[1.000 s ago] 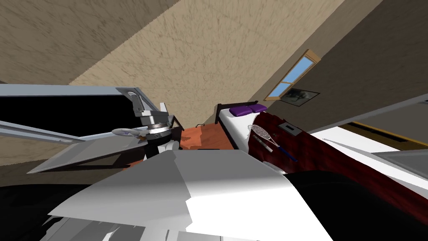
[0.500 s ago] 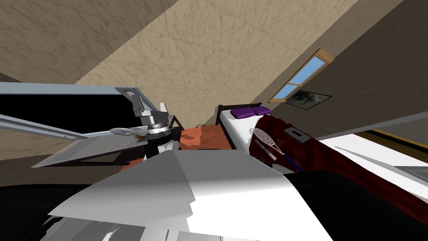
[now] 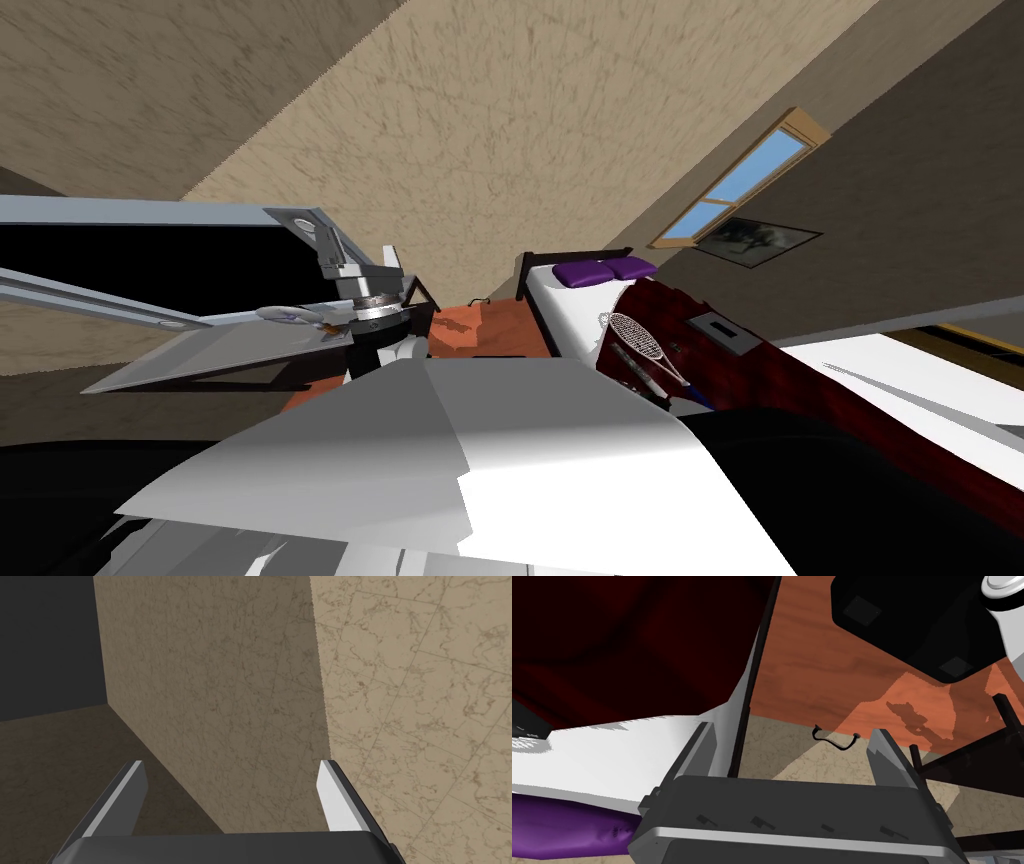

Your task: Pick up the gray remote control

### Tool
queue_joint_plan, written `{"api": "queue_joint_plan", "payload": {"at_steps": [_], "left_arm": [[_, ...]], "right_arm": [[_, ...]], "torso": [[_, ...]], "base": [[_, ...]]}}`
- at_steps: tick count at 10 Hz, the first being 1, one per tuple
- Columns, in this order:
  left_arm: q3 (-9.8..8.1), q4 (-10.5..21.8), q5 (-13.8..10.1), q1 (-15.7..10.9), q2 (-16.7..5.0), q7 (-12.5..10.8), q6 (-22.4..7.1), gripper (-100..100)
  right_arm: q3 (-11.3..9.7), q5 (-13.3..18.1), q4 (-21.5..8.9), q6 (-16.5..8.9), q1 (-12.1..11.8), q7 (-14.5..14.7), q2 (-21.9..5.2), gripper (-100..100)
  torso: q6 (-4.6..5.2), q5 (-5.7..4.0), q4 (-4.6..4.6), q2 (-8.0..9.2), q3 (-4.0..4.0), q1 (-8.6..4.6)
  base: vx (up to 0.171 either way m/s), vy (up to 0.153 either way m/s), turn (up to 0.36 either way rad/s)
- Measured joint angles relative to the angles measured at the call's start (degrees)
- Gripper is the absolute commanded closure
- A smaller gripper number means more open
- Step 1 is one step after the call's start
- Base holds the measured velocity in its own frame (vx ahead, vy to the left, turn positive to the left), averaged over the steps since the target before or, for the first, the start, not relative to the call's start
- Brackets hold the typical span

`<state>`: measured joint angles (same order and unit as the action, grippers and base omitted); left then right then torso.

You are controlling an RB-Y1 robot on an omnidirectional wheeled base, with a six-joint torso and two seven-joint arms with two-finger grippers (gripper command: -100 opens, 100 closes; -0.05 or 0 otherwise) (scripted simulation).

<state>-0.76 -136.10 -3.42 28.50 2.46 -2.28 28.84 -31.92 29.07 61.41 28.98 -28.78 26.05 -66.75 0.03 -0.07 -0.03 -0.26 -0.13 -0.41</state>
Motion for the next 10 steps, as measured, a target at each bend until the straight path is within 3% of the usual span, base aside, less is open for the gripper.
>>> {"api": "queue_joint_plan", "payload": {"at_steps": [5,10], "left_arm": [[-0.01,0.00,0.00,0.01,-0.01,0.00,0.00,0],[-0.01,0.00,0.00,0.00,0.00,0.00,0.00,0]], "right_arm": [[-0.06,1.93,-6.31,2.70,-0.16,-1.60,-1.66,-100],[-0.23,3.56,-12.70,5.08,0.01,-3.13,-1.34,-100]], "torso": [[0.00,-0.07,-0.03,-0.13,-0.08,-0.24],[0.02,-0.07,-0.01,0.00,-0.01,-0.18]], "base": [[0.098,-0.122,0.067],[0.070,-0.138,0.056]]}}
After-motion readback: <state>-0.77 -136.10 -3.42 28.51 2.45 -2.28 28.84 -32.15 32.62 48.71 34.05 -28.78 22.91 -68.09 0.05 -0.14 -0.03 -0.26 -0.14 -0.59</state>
